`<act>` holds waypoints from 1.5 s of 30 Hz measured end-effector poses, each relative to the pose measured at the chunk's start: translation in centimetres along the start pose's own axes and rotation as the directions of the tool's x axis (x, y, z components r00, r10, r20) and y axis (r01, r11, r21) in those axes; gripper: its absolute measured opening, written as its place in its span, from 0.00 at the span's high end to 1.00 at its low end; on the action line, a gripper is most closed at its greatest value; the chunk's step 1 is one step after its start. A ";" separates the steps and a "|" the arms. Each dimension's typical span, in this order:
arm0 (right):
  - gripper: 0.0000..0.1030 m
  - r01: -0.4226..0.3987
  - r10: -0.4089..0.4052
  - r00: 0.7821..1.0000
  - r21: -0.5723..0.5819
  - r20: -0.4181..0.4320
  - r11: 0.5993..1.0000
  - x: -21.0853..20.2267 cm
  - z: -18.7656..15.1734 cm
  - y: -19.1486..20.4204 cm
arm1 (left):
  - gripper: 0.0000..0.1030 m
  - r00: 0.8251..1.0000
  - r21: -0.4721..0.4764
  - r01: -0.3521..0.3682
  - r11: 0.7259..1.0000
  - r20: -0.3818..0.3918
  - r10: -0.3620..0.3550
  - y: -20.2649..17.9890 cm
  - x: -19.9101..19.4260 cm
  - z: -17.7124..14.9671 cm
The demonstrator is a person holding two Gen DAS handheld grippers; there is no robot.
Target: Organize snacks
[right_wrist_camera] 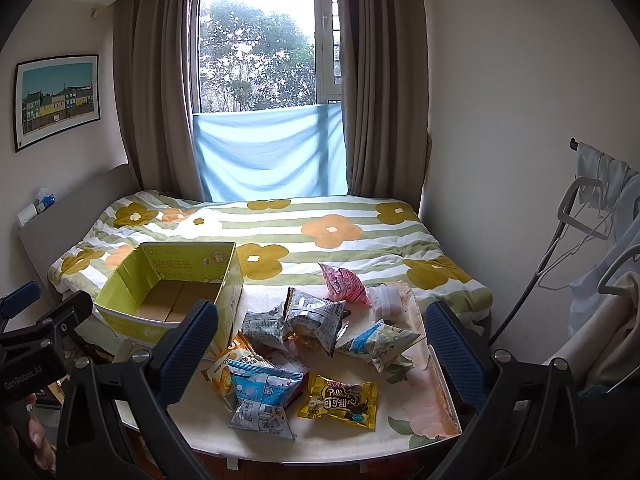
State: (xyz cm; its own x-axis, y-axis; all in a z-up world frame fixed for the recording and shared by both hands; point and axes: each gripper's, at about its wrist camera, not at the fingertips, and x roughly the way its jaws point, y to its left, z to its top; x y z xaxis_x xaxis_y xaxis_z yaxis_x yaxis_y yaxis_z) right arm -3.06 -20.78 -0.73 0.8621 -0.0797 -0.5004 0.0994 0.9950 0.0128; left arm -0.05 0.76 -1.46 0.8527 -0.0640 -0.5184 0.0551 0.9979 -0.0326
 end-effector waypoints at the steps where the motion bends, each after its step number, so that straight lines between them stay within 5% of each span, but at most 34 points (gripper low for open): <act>1: 0.00 0.003 -0.003 1.000 0.001 -0.005 1.000 0.2 -0.1 0.2 | 0.00 1.000 0.002 0.006 1.000 -0.010 -0.006 0.0 0.3 0.0; 7: 0.00 0.047 -0.045 0.997 0.016 -0.069 0.999 1.8 -0.9 0.0 | 0.00 0.994 0.037 0.059 0.998 -0.093 -0.055 -0.3 3.0 -0.7; 16: 0.00 0.056 -0.056 0.981 -0.002 -0.185 0.998 5.8 -3.9 -2.6 | 0.00 0.958 0.061 0.128 0.990 -0.267 -0.107 -2.7 9.3 -4.7; 26: 0.00 -0.156 0.110 0.944 -0.129 -0.312 0.979 13.8 -8.3 -6.6 | 0.01 0.877 0.049 0.147 0.988 -0.468 -0.107 -8.5 17.3 -11.7; 31: 0.00 -0.277 0.183 0.899 -0.191 -0.399 0.942 17.7 -11.4 -7.4 | 0.01 0.848 0.031 0.113 0.993 -0.524 -0.081 -10.1 20.4 -14.3; 37: 0.00 -0.375 0.229 0.847 -0.233 -0.480 0.897 20.6 -14.5 -7.9 | 0.07 0.828 0.037 0.074 0.997 -0.560 -0.040 -10.6 22.8 -16.2; 45: 0.00 -0.463 0.256 0.814 -0.317 -0.522 0.828 22.4 -16.3 -6.6 | 0.24 0.809 0.032 0.052 0.998 -0.587 -0.023 -10.5 24.8 -17.7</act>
State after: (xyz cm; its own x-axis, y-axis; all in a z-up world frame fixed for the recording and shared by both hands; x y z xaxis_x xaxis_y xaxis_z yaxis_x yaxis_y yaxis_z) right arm 7.50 -28.18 -26.13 0.4678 0.2216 -0.8556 -0.4747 0.8796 -0.0317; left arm 11.31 -11.29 -29.04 0.3835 -0.0747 -0.9205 0.1157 0.9928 -0.0323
